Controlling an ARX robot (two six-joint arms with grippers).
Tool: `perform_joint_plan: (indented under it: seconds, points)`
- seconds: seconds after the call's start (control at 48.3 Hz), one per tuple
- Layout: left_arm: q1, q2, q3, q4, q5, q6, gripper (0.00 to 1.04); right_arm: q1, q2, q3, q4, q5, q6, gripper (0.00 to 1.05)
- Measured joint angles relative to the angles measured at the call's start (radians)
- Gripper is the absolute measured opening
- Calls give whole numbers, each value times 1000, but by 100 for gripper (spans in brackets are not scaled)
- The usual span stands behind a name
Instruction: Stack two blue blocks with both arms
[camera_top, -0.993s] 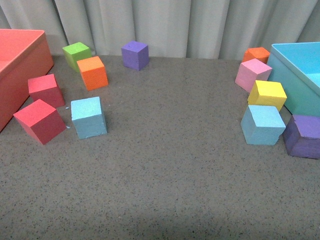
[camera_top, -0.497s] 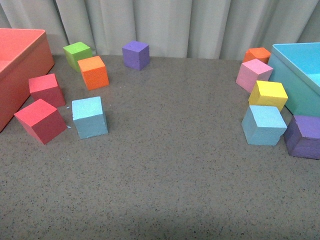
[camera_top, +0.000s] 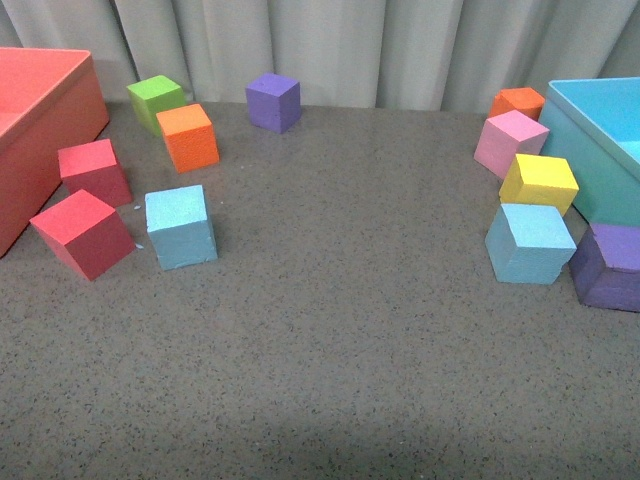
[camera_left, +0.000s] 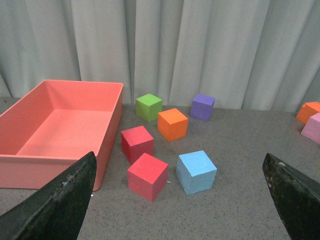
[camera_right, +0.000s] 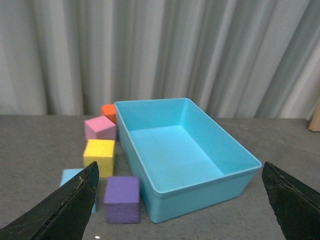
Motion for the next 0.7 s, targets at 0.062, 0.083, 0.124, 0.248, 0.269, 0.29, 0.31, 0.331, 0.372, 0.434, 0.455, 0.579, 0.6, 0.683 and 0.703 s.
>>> perform_joint_plan:
  seconds: [0.062,0.083,0.124,0.248,0.269,0.29,0.31,0.331,0.372,0.434,0.455,0.579,0.6,0.683,0.703]
  points:
    - [0,0,0,0,0,0,98,-13,217,15,155,-22,-1,95]
    - [0,0,0,0,0,0,98,-21,279,26,189,-40,11,95]
    - [0,0,0,0,2,0,98,-43,473,84,269,-91,52,95]
    - [0,0,0,0,2,0,98,-67,894,264,331,-190,159,95]
    - [0,0,0,0,2,0,98,-68,973,304,323,-204,174,95]
    - [0,0,0,0,2,0,98,-68,1020,333,309,-222,189,95]
    - [0,0,0,0,2,0,98,-68,1066,364,291,-237,200,95]
    - [0,0,0,0,2,0,98,-68,1108,392,276,-243,208,95]
    - [0,0,0,0,2,0,98,-65,1205,465,233,-259,222,95]
    - [0,0,0,0,2,0,98,-59,1320,573,140,-285,243,95]
    - [0,0,0,0,2,0,98,-56,1350,601,114,-292,248,95]
    - [0,0,0,0,2,0,98,-37,1532,792,-43,-330,283,95]
    - [0,0,0,0,2,0,98,-33,1554,816,-61,-332,288,95]
    - [0,0,0,0,2,0,98,-16,1639,906,-128,-333,304,95]
    - [0,0,0,0,2,0,98,-13,1656,923,-144,-331,307,95]
